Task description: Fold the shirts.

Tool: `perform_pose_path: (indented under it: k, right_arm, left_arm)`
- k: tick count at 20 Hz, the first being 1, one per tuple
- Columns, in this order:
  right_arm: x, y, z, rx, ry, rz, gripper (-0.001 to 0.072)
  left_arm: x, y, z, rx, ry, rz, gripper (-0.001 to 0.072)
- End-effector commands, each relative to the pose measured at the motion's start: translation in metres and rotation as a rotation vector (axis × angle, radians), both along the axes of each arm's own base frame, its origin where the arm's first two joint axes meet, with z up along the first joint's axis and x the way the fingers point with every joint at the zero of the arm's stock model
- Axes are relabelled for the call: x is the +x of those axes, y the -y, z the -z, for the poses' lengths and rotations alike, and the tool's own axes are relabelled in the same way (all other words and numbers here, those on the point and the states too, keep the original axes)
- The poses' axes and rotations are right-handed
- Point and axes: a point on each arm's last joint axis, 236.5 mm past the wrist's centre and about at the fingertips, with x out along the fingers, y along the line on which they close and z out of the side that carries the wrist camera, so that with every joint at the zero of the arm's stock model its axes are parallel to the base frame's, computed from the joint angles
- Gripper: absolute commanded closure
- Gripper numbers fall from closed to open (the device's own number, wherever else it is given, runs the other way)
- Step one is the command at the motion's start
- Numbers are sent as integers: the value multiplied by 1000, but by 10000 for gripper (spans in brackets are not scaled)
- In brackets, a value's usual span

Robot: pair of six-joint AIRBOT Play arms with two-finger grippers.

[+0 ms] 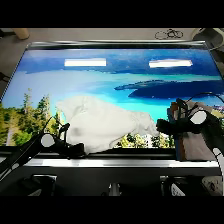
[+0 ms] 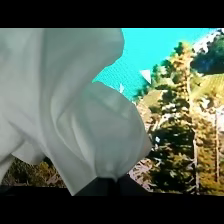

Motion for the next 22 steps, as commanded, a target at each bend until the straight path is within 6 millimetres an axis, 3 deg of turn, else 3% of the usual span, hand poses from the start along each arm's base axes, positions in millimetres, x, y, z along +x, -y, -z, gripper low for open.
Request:
perform_pose_path:
  k: [1, 3, 4, 5, 6, 7, 8, 9, 10, 11, 12, 13, 14, 16, 19, 22]
  right_arm:
    - [3, 0, -5, -6, 17, -31, 691]
    - [17, 0, -30, -11, 77, -40, 692]
    - [32, 1, -56, -19, 148, -46, 692]
    - [49, 3, -91, -34, 247, -64, 692]
    - [66, 4, -138, -56, 373, -78, 692]
    - [82, 6, -203, -88, 545, -92, 692]
    - [90, 8, -281, -127, 751, -92, 692]
    - [86, 11, -360, -167, 960, -77, 692]
    - [68, 15, -439, -215, 1171, -50, 691]
    - [38, 21, -514, -271, 1379, -4, 692]
    - [2, 26, -571, -317, 1545, 40, 692]
    - [-30, 28, -605, -340, 1650, 71, 692]
    - [-54, 27, -625, -336, 1717, 91, 692]
    - [-72, 25, -632, -313, 1740, 104, 692]
    - [-51, 25, -614, -308, 1662, 84, 692]
    - [1, 28, -584, -300, 1546, 63, 692]
  left_arm:
    - [13, 7, 0, -10, 53, -5, 682]
    - [38, 13, -35, -30, 207, 107, 686]
    - [58, 12, -68, -17, 324, 169, 686]
    - [80, 4, -110, 22, 463, 214, 687]
    - [104, -11, -168, 87, 632, 228, 687]
    - [123, -30, -235, 145, 805, 200, 687]
    - [136, -55, -321, 192, 1016, 124, 687]
    - [135, -80, -407, 211, 1219, 20, 687]
    - [121, -108, -491, 213, 1414, -100, 687]
    - [92, -134, -570, 194, 1608, -209, 687]
    - [61, -152, -626, 164, 1755, -288, 687]
    - [31, -166, -669, 146, 1878, -350, 687]
    - [11, -176, -693, 159, 1958, -379, 687]
    - [5, -187, -698, 245, 1981, -388, 687]
    - [49, -196, -650, 381, 1792, -373, 686]
    - [108, -210, -577, 548, 1547, -335, 684]
